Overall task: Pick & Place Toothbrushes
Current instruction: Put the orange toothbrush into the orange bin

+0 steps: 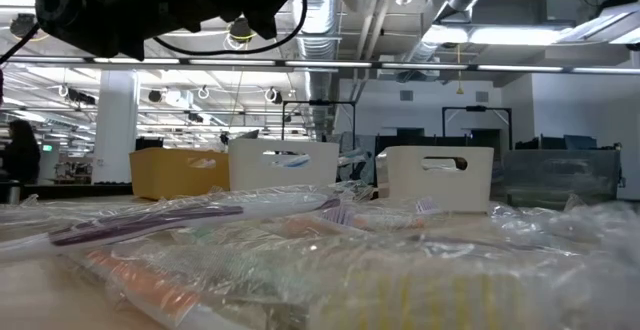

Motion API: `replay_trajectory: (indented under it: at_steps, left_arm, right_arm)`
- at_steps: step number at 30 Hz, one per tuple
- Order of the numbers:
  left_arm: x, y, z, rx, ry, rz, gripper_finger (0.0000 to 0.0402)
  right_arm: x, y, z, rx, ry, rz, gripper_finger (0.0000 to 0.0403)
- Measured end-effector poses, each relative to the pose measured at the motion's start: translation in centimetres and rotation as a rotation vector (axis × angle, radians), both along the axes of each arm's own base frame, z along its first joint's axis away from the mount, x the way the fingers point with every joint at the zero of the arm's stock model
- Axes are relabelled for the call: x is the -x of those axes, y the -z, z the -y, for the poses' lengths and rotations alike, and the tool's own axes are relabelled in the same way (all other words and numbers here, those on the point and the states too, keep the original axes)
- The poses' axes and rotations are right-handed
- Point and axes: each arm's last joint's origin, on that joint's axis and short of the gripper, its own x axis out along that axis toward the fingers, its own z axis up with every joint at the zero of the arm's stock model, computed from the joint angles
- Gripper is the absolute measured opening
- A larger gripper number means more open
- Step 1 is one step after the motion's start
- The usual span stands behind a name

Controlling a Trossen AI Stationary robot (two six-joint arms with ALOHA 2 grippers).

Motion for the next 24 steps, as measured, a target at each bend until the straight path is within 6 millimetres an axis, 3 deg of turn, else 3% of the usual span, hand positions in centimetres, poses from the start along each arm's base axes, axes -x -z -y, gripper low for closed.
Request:
replay_trajectory:
  at_steps: [12, 24]
  left_arm:
    - [-0.4, -0.8, 0.3, -0.015, 0.001, 0.035, 0.0169]
    - [-0.6, -1.1, 0.6, -0.053, 0.039, 0.051, 0.0165]
  right_arm:
    - [-1.0, 0.0, 1.9, -0.009, 0.034, 0.0, 0.0009]
    - [-1.1, 0.0, 2.1, -0.018, 0.034, 0.001, 0.0009]
